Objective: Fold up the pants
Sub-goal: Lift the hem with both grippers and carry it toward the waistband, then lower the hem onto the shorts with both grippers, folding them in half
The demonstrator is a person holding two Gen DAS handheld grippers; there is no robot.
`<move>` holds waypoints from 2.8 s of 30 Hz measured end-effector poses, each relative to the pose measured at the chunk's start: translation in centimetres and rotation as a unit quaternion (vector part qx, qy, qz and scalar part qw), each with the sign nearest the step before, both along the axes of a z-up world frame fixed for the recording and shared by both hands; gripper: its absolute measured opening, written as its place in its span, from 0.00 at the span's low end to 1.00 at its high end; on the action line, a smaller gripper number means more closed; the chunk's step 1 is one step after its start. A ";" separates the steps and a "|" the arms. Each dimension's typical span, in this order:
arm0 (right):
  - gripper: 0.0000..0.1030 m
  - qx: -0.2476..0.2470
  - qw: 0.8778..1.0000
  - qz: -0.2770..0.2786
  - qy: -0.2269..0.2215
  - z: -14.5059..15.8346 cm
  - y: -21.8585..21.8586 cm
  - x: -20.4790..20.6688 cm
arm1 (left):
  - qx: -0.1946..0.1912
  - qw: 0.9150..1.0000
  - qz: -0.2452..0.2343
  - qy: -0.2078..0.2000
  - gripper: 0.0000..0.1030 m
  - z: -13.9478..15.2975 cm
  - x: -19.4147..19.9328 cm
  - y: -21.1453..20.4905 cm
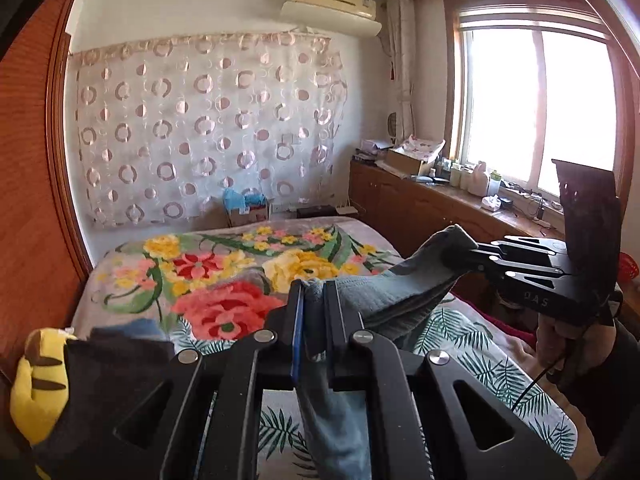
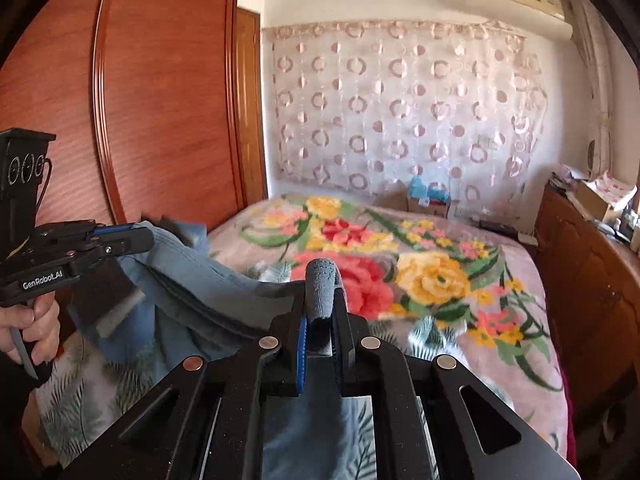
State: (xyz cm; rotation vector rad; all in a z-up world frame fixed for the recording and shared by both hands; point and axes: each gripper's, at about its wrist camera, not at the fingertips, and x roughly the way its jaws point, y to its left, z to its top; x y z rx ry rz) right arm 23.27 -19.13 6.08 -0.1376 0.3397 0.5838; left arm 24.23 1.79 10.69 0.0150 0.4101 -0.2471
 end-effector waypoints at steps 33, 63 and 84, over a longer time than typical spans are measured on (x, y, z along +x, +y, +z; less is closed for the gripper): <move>0.09 -0.013 0.993 -0.002 0.116 -3.8 -1.4 -15.3 | -0.008 0.991 -0.027 0.130 0.09 -15.5 -18.1 -1.0; 0.10 -0.014 0.986 -0.012 0.168 -7.9 -2.3 -16.9 | -0.001 0.983 -0.006 0.185 0.42 -20.0 -20.3 -1.2; 0.16 -0.013 0.985 -0.022 0.170 -9.0 -2.6 -16.8 | -0.008 0.981 0.001 0.192 0.30 -22.3 -20.6 -1.8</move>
